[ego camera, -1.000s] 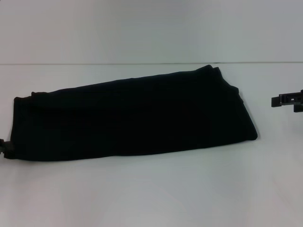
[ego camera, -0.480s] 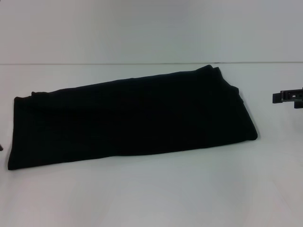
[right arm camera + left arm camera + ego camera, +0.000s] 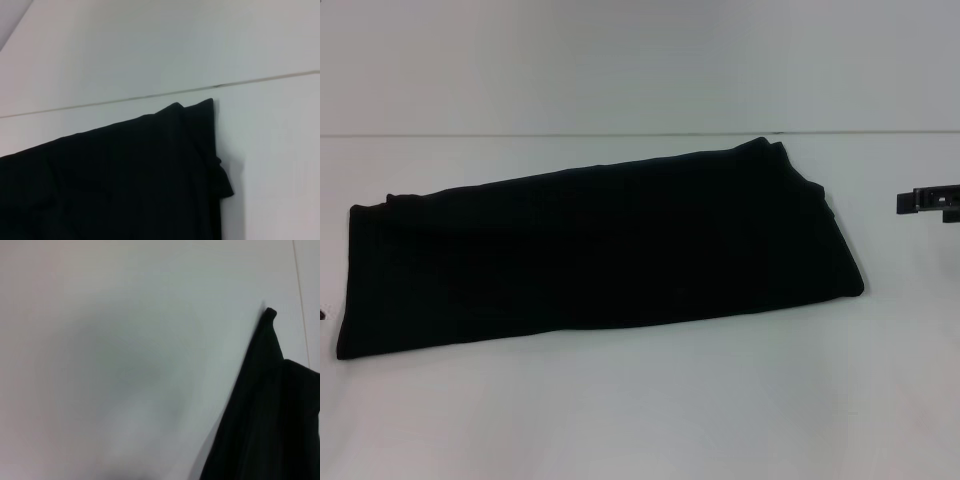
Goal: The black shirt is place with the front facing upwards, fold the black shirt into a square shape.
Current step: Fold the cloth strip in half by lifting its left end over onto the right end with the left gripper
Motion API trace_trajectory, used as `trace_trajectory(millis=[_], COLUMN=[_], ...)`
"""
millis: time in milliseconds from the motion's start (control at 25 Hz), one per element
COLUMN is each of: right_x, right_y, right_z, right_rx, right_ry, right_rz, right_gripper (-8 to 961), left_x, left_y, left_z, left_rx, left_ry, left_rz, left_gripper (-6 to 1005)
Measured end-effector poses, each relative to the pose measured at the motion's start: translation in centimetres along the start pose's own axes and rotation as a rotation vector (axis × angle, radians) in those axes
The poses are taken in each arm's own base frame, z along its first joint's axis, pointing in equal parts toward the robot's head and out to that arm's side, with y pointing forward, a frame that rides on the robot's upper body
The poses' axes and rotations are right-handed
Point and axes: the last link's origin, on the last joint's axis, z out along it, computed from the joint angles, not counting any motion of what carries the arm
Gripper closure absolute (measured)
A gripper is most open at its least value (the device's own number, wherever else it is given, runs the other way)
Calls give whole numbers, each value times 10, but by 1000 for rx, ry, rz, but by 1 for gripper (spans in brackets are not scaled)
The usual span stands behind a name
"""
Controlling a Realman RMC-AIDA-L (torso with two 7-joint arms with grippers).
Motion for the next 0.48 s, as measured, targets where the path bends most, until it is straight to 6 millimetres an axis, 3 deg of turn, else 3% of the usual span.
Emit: trace_trajectory(millis=[360,480], right_x=[-1,-1], right_y=[1,1], right_z=[1,1], right_rx=[-1,0], right_ry=[0,-1], right_rz=[-15,-14], right_gripper=[14,14], left_x=[-5,-5], left_y=[-2,0], left_z=[5,4], left_rx=[-92,-103], left_ry=[6,1], left_rz=[-105,-107], left_gripper=[82,88])
